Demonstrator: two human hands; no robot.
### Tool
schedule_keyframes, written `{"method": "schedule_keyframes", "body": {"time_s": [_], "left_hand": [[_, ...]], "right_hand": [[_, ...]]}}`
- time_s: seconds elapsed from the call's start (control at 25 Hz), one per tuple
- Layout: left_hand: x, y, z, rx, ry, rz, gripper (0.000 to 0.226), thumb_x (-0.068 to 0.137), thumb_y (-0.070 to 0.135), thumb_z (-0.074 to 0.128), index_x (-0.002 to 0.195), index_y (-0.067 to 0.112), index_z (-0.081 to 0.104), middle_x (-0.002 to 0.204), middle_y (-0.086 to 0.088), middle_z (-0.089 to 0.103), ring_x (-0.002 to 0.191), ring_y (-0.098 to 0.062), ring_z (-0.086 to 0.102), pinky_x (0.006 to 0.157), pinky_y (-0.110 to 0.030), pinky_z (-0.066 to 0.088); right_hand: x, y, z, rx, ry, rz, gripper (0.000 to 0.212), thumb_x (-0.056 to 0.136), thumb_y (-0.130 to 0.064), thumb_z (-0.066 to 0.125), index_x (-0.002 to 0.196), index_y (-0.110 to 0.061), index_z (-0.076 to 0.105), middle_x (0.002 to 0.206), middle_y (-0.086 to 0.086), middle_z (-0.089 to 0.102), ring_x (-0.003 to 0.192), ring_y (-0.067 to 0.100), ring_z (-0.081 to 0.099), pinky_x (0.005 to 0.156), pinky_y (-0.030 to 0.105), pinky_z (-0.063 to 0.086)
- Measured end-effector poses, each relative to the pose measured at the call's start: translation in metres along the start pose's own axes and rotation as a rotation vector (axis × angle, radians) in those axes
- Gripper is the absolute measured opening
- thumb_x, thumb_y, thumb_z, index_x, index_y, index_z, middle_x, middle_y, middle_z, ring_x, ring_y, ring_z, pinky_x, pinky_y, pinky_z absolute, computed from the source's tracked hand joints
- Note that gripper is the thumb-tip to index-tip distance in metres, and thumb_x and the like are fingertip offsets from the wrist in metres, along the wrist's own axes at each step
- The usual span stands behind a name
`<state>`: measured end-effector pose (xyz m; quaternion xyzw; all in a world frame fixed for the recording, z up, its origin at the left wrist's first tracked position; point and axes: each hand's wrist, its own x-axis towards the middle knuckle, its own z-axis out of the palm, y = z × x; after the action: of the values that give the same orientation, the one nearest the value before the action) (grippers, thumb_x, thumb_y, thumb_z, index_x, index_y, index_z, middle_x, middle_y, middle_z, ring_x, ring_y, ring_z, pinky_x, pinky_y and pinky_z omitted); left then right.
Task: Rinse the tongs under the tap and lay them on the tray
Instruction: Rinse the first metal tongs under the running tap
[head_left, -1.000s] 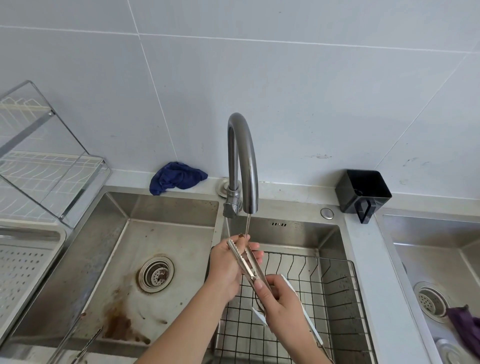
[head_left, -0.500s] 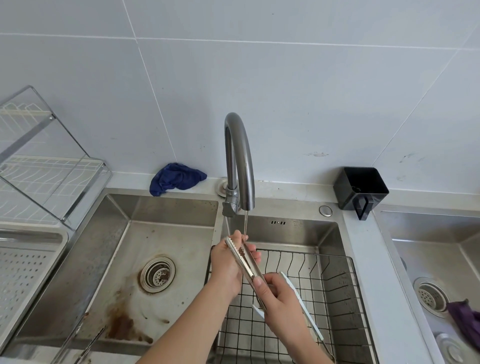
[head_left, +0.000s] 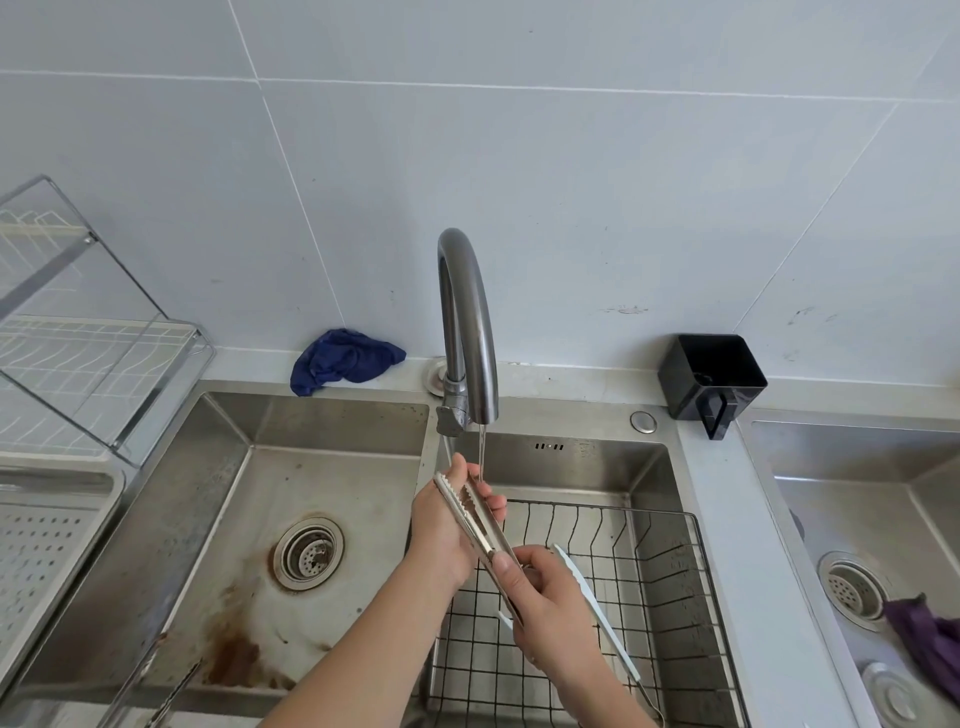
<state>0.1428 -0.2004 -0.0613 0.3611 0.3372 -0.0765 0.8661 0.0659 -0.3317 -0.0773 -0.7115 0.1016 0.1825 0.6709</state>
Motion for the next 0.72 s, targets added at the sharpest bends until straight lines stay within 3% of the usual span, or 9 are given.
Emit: {"method": "schedule_keyframes", "body": {"time_s": [0.08, 0.24, 0.36, 0.48, 0.6, 0.72], "left_hand": [[-0.002, 0.000, -0.001, 0.008, -0.014, -0.012, 0.023, 0.100, 0.023, 0.060, 0.102, 0.000, 0.065, 0.064, -0.008, 0.067, 0.057, -0.023, 0.068, 0.057, -0.034, 0.061], [-0.003, -0.006, -0.002, 0.008, -0.072, -0.017, 0.027, 0.099, -0.010, 0.047, 0.119, 0.000, 0.062, 0.086, -0.016, 0.076, 0.075, -0.028, 0.074, 0.067, -0.035, 0.063], [-0.003, -0.014, -0.002, 0.064, -0.054, 0.001, 0.019, 0.100, -0.001, 0.052, 0.114, 0.002, 0.064, 0.081, -0.016, 0.072, 0.069, -0.028, 0.071, 0.064, -0.037, 0.060], [-0.003, -0.019, -0.003, 0.139, -0.016, 0.006, 0.018, 0.100, 0.014, 0.058, 0.107, -0.001, 0.066, 0.070, -0.015, 0.068, 0.059, -0.030, 0.066, 0.057, -0.037, 0.057], [0.001, -0.014, -0.008, 0.229, 0.022, -0.001, 0.018, 0.101, 0.007, 0.053, 0.109, -0.001, 0.067, 0.078, -0.020, 0.073, 0.065, -0.033, 0.070, 0.063, -0.040, 0.060], [0.003, -0.006, -0.014, 0.234, 0.012, -0.034, 0.024, 0.097, 0.000, 0.047, 0.112, -0.001, 0.066, 0.084, -0.024, 0.074, 0.065, -0.032, 0.070, 0.064, -0.041, 0.063]], "right_hand": [[-0.002, -0.001, 0.000, 0.023, -0.017, 0.022, 0.041, 0.072, -0.073, 0.069, 0.083, -0.033, 0.066, 0.054, -0.008, 0.042, 0.043, 0.014, 0.030, 0.042, 0.024, 0.027], [-0.004, -0.004, -0.005, 0.087, -0.016, 0.071, 0.043, 0.082, -0.060, 0.066, 0.092, -0.018, 0.065, 0.058, 0.002, 0.044, 0.036, 0.016, 0.031, 0.037, 0.020, 0.025], [-0.006, -0.006, -0.006, 0.059, -0.066, 0.118, 0.034, 0.093, -0.060, 0.059, 0.081, -0.029, 0.065, 0.061, 0.010, 0.050, 0.036, 0.020, 0.043, 0.038, 0.022, 0.033], [-0.006, -0.005, -0.003, 0.050, -0.101, 0.177, 0.038, 0.101, -0.049, 0.054, 0.076, -0.022, 0.062, 0.066, 0.013, 0.054, 0.041, 0.025, 0.052, 0.041, 0.027, 0.042], [-0.003, -0.007, 0.001, 0.091, -0.115, 0.224, 0.030, 0.102, -0.030, 0.052, 0.088, -0.004, 0.057, 0.066, 0.018, 0.053, 0.037, 0.024, 0.049, 0.038, 0.027, 0.042], [0.003, -0.014, 0.002, 0.061, -0.124, 0.232, 0.025, 0.102, -0.021, 0.050, 0.089, -0.001, 0.056, 0.060, 0.018, 0.056, 0.035, 0.023, 0.048, 0.036, 0.024, 0.041]]}}
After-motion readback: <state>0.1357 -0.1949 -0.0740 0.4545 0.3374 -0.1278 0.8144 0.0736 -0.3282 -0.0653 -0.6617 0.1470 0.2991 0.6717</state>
